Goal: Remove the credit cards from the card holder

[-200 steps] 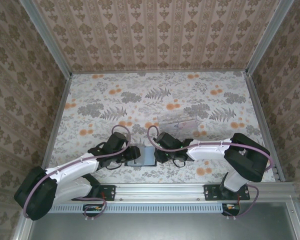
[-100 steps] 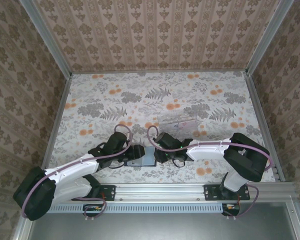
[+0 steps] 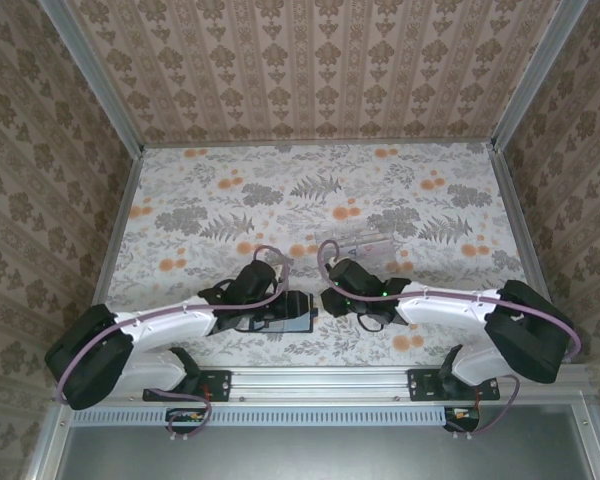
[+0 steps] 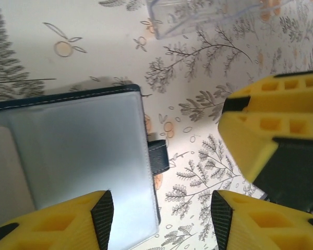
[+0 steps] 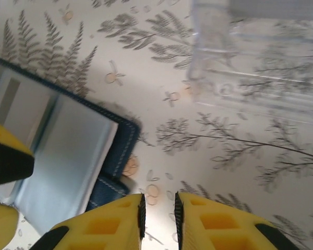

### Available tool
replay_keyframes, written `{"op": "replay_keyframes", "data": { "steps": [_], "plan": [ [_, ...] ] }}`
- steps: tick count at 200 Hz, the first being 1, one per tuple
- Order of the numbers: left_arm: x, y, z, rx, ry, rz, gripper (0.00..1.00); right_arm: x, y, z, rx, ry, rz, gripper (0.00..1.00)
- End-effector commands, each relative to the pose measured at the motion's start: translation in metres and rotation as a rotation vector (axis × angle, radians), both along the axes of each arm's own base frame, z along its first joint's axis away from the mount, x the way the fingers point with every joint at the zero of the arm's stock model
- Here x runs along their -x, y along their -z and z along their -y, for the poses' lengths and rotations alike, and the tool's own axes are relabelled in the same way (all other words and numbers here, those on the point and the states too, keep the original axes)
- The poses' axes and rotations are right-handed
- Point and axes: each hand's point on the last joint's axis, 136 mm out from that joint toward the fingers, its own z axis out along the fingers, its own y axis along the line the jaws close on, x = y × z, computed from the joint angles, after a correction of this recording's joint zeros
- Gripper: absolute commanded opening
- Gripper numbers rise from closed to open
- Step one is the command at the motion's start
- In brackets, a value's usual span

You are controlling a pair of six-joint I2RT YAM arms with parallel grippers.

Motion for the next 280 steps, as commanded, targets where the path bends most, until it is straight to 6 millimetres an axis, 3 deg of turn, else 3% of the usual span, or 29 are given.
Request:
{"op": "replay_keyframes", "data": {
  "steps": [1, 38, 49, 111, 152, 185, 243, 280],
  "plan": [
    [-0.004, -0.01, 0.005, 0.007, 0.014, 0.038, 0.55, -0.001, -0.004, 0.008, -0.008, 0.034, 0.001, 0.26],
    [-0.008, -0.011, -0.022, -0.067, -0.048, 0.069, 0.55, 0.0, -0.011, -0.011, -0.07, -0.003, -0.028, 0.26],
    [-0.01, -0.011, -0.033, -0.078, -0.077, 0.07, 0.54, 0.0, -0.005, -0.016, -0.068, -0.011, -0.052, 0.26],
    [-0.015, 0.008, -0.087, -0.116, -0.207, 0.026, 0.45, 0.001, -0.03, -0.049, -0.195, -0.049, -0.092, 0.26],
    [-0.011, 0.021, -0.094, -0.128, -0.202, 0.001, 0.36, 0.009, -0.035, -0.08, -0.342, -0.072, -0.216, 0.24],
    [-0.007, 0.027, -0.098, -0.138, -0.195, -0.006, 0.35, 0.013, -0.021, -0.1, -0.431, -0.041, -0.34, 0.23],
    [0.0, 0.035, -0.102, -0.136, -0.197, -0.013, 0.35, 0.016, 0.002, -0.118, -0.476, 0.003, -0.474, 0.23],
    [0.0, 0.037, -0.103, -0.138, -0.199, -0.012, 0.35, 0.017, 0.01, -0.12, -0.463, 0.029, -0.509, 0.24]
  ]
}}
